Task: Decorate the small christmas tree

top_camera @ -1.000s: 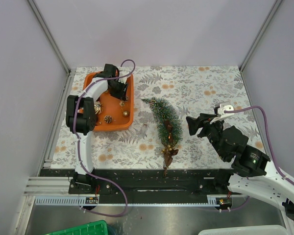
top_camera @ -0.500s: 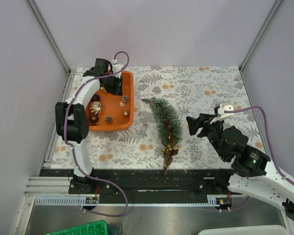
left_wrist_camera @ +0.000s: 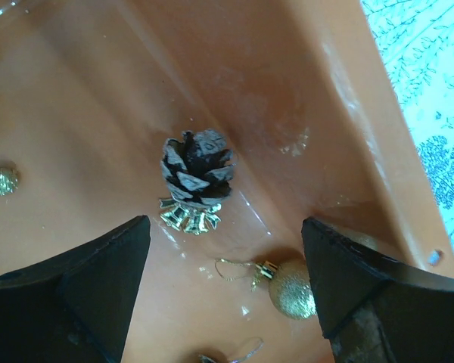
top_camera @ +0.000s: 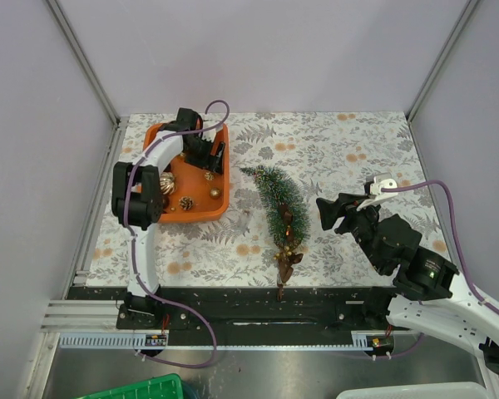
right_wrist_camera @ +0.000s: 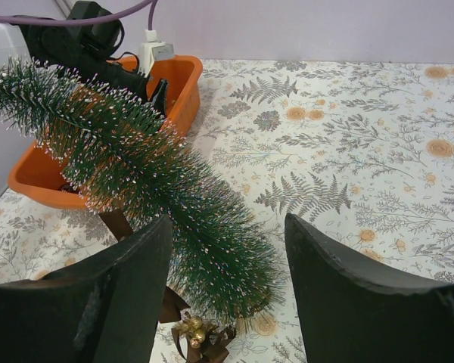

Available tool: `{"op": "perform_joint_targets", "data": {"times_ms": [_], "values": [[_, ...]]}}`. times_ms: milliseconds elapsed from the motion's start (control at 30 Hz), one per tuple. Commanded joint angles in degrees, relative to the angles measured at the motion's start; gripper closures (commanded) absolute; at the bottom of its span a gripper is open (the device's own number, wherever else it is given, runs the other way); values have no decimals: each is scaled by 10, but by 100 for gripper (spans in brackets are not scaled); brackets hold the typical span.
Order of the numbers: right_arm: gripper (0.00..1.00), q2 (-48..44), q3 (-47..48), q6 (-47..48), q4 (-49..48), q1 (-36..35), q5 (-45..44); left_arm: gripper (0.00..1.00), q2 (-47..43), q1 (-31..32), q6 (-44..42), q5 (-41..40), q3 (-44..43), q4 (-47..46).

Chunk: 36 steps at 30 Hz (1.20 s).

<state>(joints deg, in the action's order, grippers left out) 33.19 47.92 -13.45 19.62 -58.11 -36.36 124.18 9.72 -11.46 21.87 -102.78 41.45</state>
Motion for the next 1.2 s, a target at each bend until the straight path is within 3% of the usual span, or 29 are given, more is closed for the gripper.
{"op": "perform_joint_targets", "data": {"times_ms": [0,267,567,933,1167], "values": [[31,1,-2,-8,-14,3,-1,17,22,4,9,0,-59,5],[31,5,-17,-14,-26,3,6,22,54,4,14,-4,-91,2],[31,0,-20,-11,-27,2,2,36,69,8,15,-19,-101,9],[31,-4,-18,-11,-27,3,1,63,63,7,19,-10,-79,11],[31,-4,-13,-10,-26,3,2,70,28,8,22,7,-65,11]]}}
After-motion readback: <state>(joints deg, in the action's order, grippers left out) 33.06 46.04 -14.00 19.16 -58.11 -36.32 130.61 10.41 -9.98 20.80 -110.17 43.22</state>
